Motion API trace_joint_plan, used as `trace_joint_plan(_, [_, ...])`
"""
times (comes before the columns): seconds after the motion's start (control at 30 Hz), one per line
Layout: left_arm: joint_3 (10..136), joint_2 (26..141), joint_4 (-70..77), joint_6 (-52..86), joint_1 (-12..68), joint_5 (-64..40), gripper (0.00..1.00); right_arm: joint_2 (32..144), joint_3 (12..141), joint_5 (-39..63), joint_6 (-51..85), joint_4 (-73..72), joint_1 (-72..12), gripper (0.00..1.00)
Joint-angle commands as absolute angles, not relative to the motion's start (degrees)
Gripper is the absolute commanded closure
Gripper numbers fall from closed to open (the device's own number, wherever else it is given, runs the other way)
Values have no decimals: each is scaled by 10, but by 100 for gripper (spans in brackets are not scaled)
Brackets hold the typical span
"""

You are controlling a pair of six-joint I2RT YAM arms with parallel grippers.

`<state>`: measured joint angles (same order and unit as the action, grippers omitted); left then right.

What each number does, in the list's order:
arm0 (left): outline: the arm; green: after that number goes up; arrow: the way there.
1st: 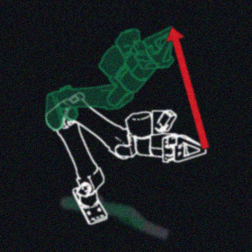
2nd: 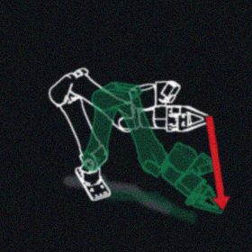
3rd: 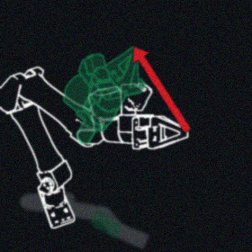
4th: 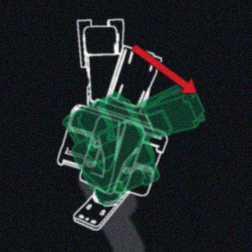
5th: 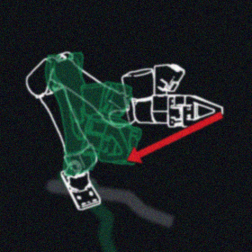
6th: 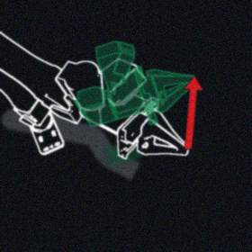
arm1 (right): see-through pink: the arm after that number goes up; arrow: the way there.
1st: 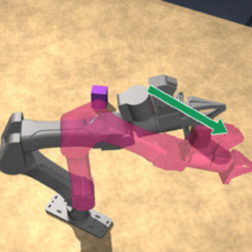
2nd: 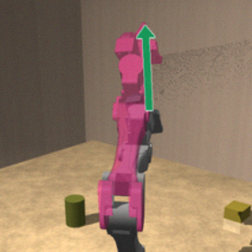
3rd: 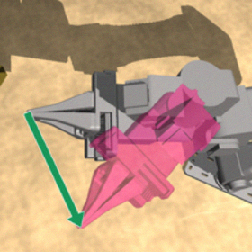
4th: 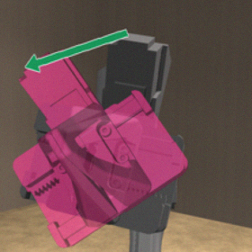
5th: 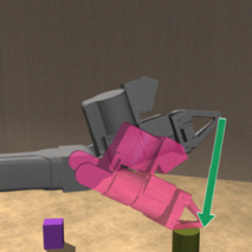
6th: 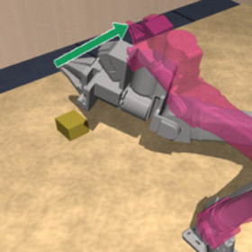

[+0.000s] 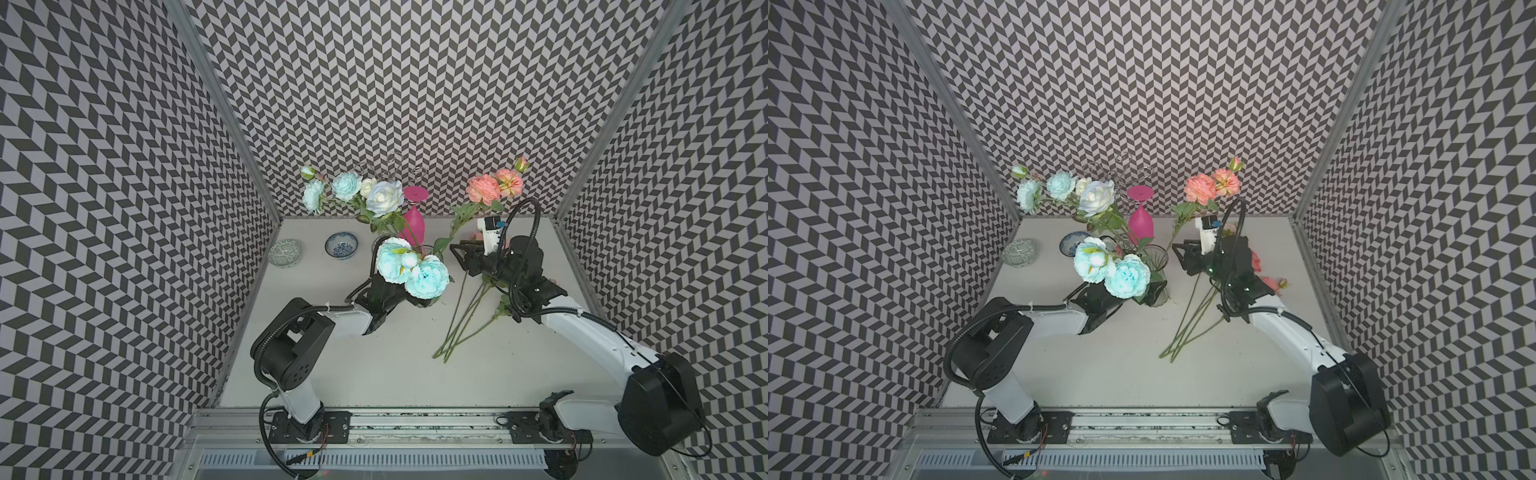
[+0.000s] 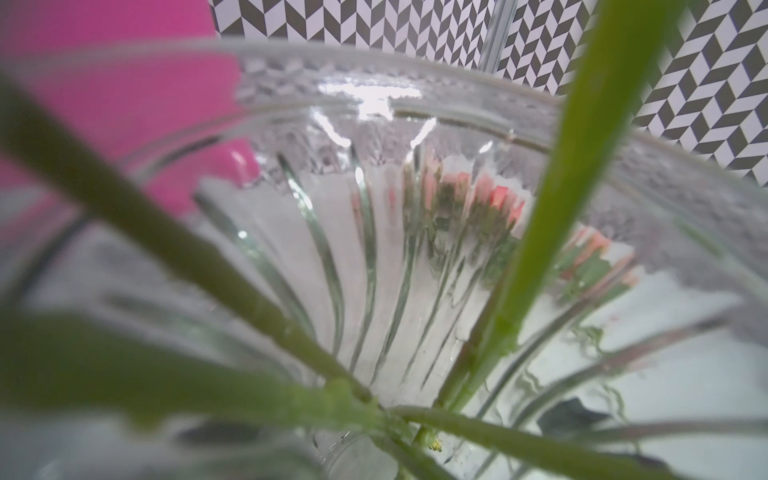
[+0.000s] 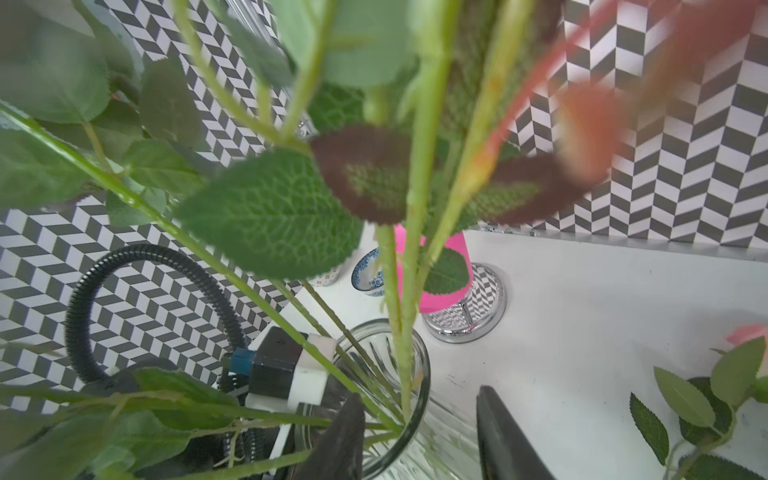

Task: Pick out pink flowers from the vase
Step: Pick up the flower from the vase.

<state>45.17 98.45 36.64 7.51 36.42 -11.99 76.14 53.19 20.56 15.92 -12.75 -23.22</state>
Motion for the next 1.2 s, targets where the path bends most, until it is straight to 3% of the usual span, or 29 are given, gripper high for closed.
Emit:
trace_joint_plan(0.0, [438,982,316,79,363,-159,0,784,560,187,158,-190,-242,58])
trace_joint_plan(0.3, [435,981,315,79,361,-173,0,843,601,150,157,-223,-259,67])
trace_joint_plan(0.5, [433,980,315,80,360,-174,0,851,610,143,161,-232,-265,92])
trace_joint_plan(0.6, [433,981,315,80,357,-175,0,835,603,134,159,-230,-268,99])
trace_joint_plan(1.17, [417,969,314,57,338,-216,0,608,633,30,110,-89,-267,100])
